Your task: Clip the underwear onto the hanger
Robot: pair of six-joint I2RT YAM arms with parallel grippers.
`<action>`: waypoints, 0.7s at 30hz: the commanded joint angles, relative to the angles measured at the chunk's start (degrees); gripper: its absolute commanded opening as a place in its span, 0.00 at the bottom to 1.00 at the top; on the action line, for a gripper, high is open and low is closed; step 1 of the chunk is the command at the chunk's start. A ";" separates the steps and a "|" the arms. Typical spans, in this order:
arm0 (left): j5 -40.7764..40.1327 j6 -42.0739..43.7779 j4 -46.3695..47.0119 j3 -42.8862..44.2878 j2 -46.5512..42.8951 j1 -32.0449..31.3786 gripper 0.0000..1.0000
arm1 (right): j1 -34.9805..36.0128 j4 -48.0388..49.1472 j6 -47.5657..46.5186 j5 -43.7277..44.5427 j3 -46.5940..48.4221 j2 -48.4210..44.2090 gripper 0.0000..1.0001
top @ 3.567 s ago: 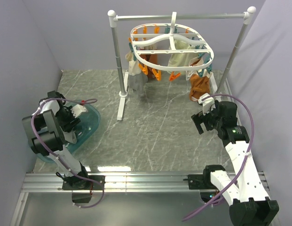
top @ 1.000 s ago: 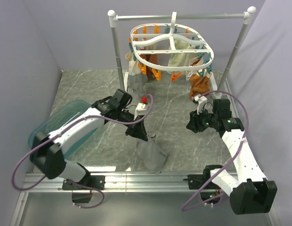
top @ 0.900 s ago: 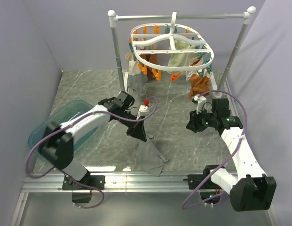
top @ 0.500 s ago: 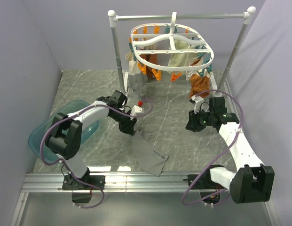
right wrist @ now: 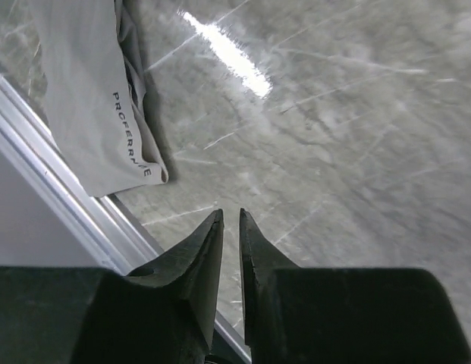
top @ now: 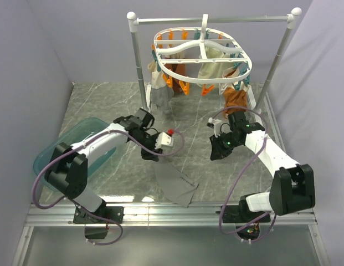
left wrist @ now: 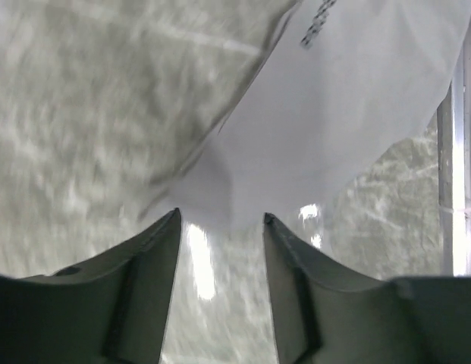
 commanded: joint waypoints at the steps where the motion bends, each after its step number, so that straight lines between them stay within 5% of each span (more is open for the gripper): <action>1: -1.80 2.73 2.74 1.85 2.61 -4.69 0.51 | 0.57 -3.12 -0.09 -1.34 2.31 1.80 0.22; 21: -3.66 14.69 -6.48 11.87 17.47 -8.13 0.46 | -1.88 -4.17 -0.96 -2.39 2.93 4.17 0.20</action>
